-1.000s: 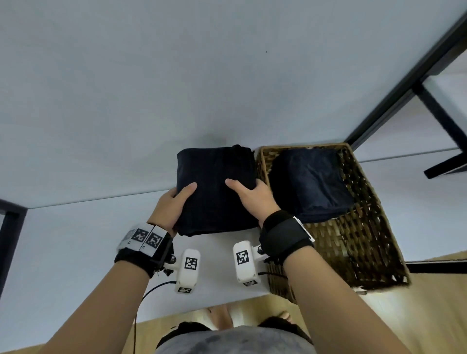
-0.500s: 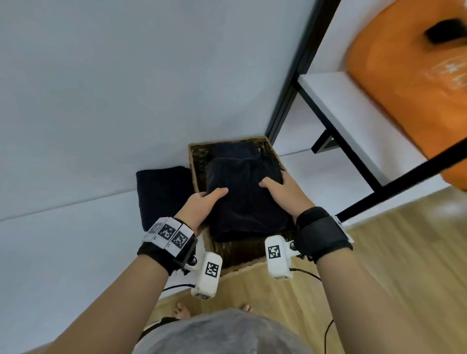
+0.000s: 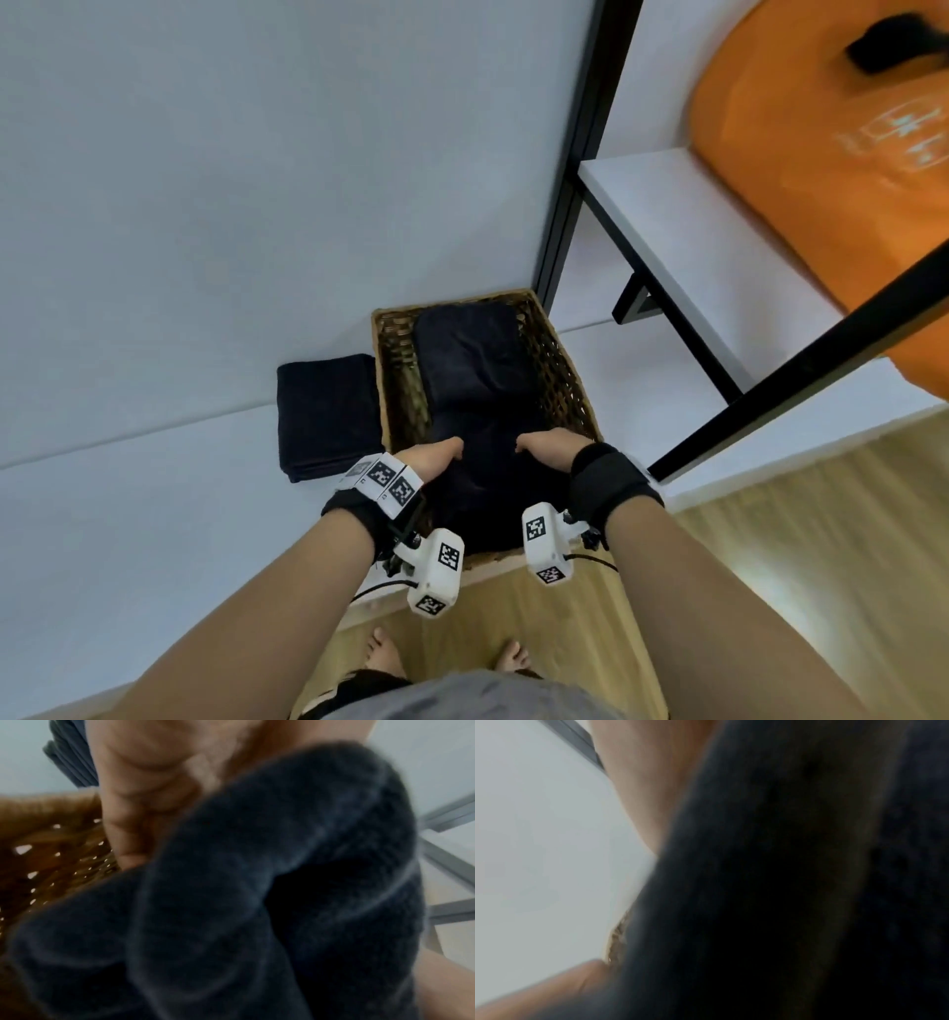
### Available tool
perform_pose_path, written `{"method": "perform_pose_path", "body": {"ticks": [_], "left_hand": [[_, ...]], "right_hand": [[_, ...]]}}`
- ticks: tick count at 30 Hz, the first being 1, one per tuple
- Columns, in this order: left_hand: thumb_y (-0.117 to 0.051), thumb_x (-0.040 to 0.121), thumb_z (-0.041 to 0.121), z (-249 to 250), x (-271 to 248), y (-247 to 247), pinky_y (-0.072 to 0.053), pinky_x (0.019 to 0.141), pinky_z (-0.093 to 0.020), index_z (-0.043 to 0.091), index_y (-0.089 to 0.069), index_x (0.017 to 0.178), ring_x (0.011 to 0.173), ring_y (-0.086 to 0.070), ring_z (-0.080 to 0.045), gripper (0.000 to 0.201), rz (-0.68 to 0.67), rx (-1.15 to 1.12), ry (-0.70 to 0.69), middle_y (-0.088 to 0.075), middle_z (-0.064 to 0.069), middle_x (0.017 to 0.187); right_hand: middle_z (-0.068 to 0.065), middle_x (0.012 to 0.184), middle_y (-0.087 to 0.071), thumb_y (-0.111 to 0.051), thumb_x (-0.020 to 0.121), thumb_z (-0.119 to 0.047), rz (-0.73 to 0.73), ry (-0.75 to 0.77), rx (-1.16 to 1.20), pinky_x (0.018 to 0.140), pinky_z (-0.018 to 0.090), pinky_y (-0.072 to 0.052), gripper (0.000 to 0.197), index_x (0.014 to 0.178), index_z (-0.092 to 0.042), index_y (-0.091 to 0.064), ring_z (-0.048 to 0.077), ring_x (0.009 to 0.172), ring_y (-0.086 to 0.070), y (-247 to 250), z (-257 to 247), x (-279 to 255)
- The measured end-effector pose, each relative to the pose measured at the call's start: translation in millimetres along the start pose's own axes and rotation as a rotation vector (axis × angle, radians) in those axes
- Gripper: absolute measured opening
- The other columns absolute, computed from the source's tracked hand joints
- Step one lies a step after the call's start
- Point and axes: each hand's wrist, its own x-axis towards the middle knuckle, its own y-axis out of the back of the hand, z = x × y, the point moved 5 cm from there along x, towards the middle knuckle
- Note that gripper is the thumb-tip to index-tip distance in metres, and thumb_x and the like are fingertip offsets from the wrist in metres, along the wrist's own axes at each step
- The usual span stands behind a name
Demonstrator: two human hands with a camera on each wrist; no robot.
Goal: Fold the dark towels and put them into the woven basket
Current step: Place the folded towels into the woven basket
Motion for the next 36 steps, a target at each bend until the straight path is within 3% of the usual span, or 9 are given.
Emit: {"method": "perform_pose_path", "body": {"ticks": [5,8,11,18,23,26,32,34,36], "left_hand": [[-0.055,0.079,0.027,5.6,19.7,-11.4,-0.040,0.060,-0.027,0.004,-0.059,0.102,0.079,-0.057,-0.029,0.033,0.022,0.141,0.067,-0.061,-0.014,0.095],[-0.058,0.083,0.026,5.3,26.7,-17.9,-0.045,0.067,-0.029,0.003,-0.056,0.123,0.090,-0.060,-0.032,0.046,0.050,0.229,0.093,-0.061,-0.016,0.108],[-0.060,0.091,0.028,0.7,37.2,-24.4,-0.050,0.095,-0.038,0.003,-0.047,0.136,0.117,-0.056,-0.036,0.052,0.058,0.344,0.120,-0.053,-0.018,0.134],[-0.068,0.088,0.016,3.0,50.8,-25.7,-0.050,0.099,-0.042,-0.004,-0.054,0.128,0.116,-0.060,-0.034,0.047,0.159,0.288,0.055,-0.060,-0.021,0.127],[-0.040,0.101,0.008,2.8,63.6,-40.1,-0.052,0.093,-0.051,0.003,-0.056,0.093,0.076,-0.059,-0.028,0.018,0.110,-0.086,0.120,-0.061,-0.016,0.087],[-0.043,0.099,0.009,0.9,69.8,-40.2,-0.052,0.093,-0.051,0.011,-0.048,0.078,0.086,-0.062,-0.030,0.022,0.093,-0.081,0.142,-0.058,-0.012,0.083],[-0.043,0.099,0.017,1.9,68.1,-41.1,-0.054,0.089,-0.045,0.007,-0.051,0.118,0.093,-0.060,-0.029,0.023,0.021,-0.096,0.140,-0.058,-0.011,0.102],[-0.042,0.100,0.017,10.6,55.4,-31.8,-0.052,0.087,-0.042,0.009,-0.044,0.134,0.100,-0.060,-0.029,0.036,-0.035,-0.141,0.080,-0.056,-0.011,0.116],[-0.040,0.101,0.016,20.3,35.8,-11.1,-0.050,0.090,-0.040,0.008,-0.039,0.140,0.111,-0.061,-0.031,0.040,-0.087,-0.217,0.016,-0.057,-0.014,0.128]], "right_hand": [[0.016,0.138,-0.051,-0.063,0.087,-0.024,0.033,-0.013,0.009,0.098,0.033,-0.046,0.066,0.143,-0.001,-0.037,0.032,0.121,-0.053,-7.0,-1.1,34.1],[0.019,0.150,-0.038,-0.062,0.088,-0.019,0.017,-0.028,0.001,0.112,0.042,-0.037,0.073,0.149,-0.002,-0.026,0.035,0.135,-0.041,-10.7,3.5,46.4],[0.019,0.147,-0.042,-0.061,0.092,-0.018,0.007,-0.028,-0.073,0.111,0.041,-0.037,0.060,0.144,-0.002,-0.035,0.034,0.134,-0.043,-12.9,10.4,52.0],[0.019,0.143,-0.048,-0.063,0.089,-0.013,0.107,-0.016,-0.114,0.106,0.038,-0.044,0.066,0.146,-0.003,-0.032,0.032,0.127,-0.052,-3.5,7.4,58.0],[0.010,0.097,-0.061,-0.056,0.093,-0.009,-0.142,0.034,-0.076,0.094,0.038,-0.050,0.004,0.090,-0.008,-0.059,0.028,0.105,-0.060,-28.3,2.9,61.1],[-0.003,0.076,-0.040,-0.055,0.094,-0.008,-0.160,0.037,-0.064,0.086,0.029,-0.043,0.033,0.069,-0.022,-0.037,0.020,0.097,-0.046,-33.4,5.6,68.4],[-0.002,0.080,-0.044,-0.052,0.096,-0.008,-0.182,0.027,-0.120,0.092,0.032,-0.044,0.028,0.072,-0.019,-0.041,0.018,0.091,-0.049,-25.3,-1.1,59.6],[0.009,0.100,-0.058,-0.051,0.098,-0.011,-0.218,0.019,-0.108,0.086,0.036,-0.048,0.006,0.096,-0.009,-0.056,0.024,0.095,-0.059,-19.0,-11.4,48.4],[0.014,0.119,-0.061,-0.051,0.099,-0.016,-0.226,0.002,-0.030,0.078,0.038,-0.053,0.027,0.123,-0.003,-0.052,0.030,0.106,-0.063,-13.8,-23.3,33.8]]}}
